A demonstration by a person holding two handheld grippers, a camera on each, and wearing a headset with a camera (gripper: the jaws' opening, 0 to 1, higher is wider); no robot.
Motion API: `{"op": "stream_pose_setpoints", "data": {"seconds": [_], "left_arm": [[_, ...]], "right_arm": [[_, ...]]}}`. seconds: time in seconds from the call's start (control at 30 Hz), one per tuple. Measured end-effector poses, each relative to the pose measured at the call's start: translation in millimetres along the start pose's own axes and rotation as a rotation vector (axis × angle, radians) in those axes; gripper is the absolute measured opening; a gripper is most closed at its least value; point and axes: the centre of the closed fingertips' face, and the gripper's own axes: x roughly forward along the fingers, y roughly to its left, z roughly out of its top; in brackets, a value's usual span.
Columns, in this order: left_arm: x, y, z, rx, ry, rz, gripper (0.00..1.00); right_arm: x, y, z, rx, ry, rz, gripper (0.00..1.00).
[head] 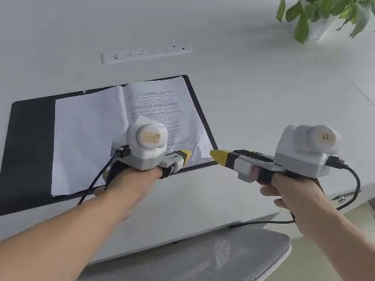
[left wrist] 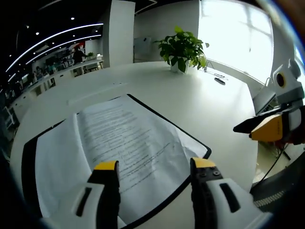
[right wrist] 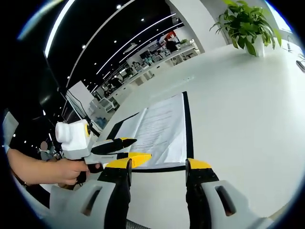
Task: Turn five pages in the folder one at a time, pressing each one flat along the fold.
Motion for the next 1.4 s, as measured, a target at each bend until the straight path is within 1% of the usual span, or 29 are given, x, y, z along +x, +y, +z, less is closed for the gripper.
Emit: {"op": "stream_pose_setpoints", "data": {"seconds": [0.13, 0.2, 0.23, 0.3, 0.33, 0.5, 0.57, 0.6, 0.7, 0.77, 0.9, 0.97, 1.0, 1.03, 1.13, 1.17, 1.23, 1.27, 1.33, 1.4], "left_arm": [[8.6, 0.1, -4.9, 0.020, 0.017, 0.019, 0.58], [12.6, 1.2, -13.3, 0.028, 0.050, 0.029, 0.57], [13.3, 0.9, -15.4, 0.039, 0.048, 0.034, 0.57], [13.2, 1.4, -17.0, 0.079, 0.048, 0.045, 0.56], [14.4, 0.9, -17.5, 0.072, 0.045, 0.044, 0.56], [15.8, 2.3, -16.0, 0.090, 0.025, 0.039, 0.54], [15.8, 0.1, -15.8, 0.105, 0.005, 0.019, 0.52], [15.3, -0.2, -17.5, 0.102, -0.002, 0.015, 0.51], [15.7, -0.4, -17.2, 0.098, -0.023, 0.006, 0.48], [16.2, 1.0, -17.1, 0.097, -0.030, 0.010, 0.44], [16.2, 0.9, -16.1, 0.098, -0.041, 0.007, 0.42], [16.1, 0.2, -16.1, 0.103, -0.047, 0.004, 0.37], [15.8, -1.0, -16.8, 0.102, -0.047, 0.003, 0.31], [15.7, -1.4, -16.1, 0.108, -0.050, 0.004, 0.30], [16.5, -0.9, -16.3, 0.102, -0.056, 0.004, 0.29], [16.5, 0.8, -16.0, 0.101, -0.056, 0.009, 0.25], [15.9, 11.0, -14.2, 0.107, -0.053, 0.039, 0.15], [16.3, 12.5, -14.2, 0.118, -0.051, 0.035, 0.12], [15.7, 10.9, -14.7, 0.134, -0.044, 0.028, 0.11], [15.5, 11.0, -14.9, 0.126, -0.043, 0.030, 0.11]], "right_arm": [[3.1, -2.4, -0.3, 0.008, 0.001, 0.004, 0.43], [5.4, -3.3, -1.6, 0.007, 0.007, 0.004, 0.43], [6.6, -3.6, -1.7, 0.006, 0.006, 0.004, 0.42], [8.7, -4.2, -2.0, 0.014, 0.007, 0.006, 0.42], [9.4, -4.2, -2.1, 0.015, 0.007, 0.007, 0.42], [15.0, -3.5, -4.0, 0.015, 0.015, 0.014, 0.41], [17.4, -3.0, -6.1, 0.014, 0.024, 0.017, 0.41], [18.6, -3.0, -7.3, 0.013, 0.026, 0.018, 0.41], [20.8, -3.2, -10.4, 0.012, 0.033, 0.020, 0.41], [22.3, -2.9, -12.4, 0.016, 0.037, 0.024, 0.41], [23.8, -2.5, -16.2, 0.015, 0.044, 0.025, 0.40], [24.2, -2.3, -18.0, 0.016, 0.048, 0.024, 0.40], [24.2, -2.1, -18.3, 0.014, 0.048, 0.025, 0.40], [24.1, -1.6, -18.2, 0.015, 0.047, 0.026, 0.40], [24.4, -1.5, -17.5, 0.016, 0.046, 0.026, 0.40], [24.6, -1.8, -17.4, 0.014, 0.046, 0.025, 0.40], [26.1, -3.0, -17.2, 0.008, 0.047, 0.022, 0.40], [27.2, -3.4, -17.1, 0.008, 0.048, 0.021, 0.40], [29.0, -3.0, -16.2, 0.007, 0.047, 0.019, 0.40], [31.8, -3.6, -14.4, 0.004, 0.042, 0.018, 0.40]]}}
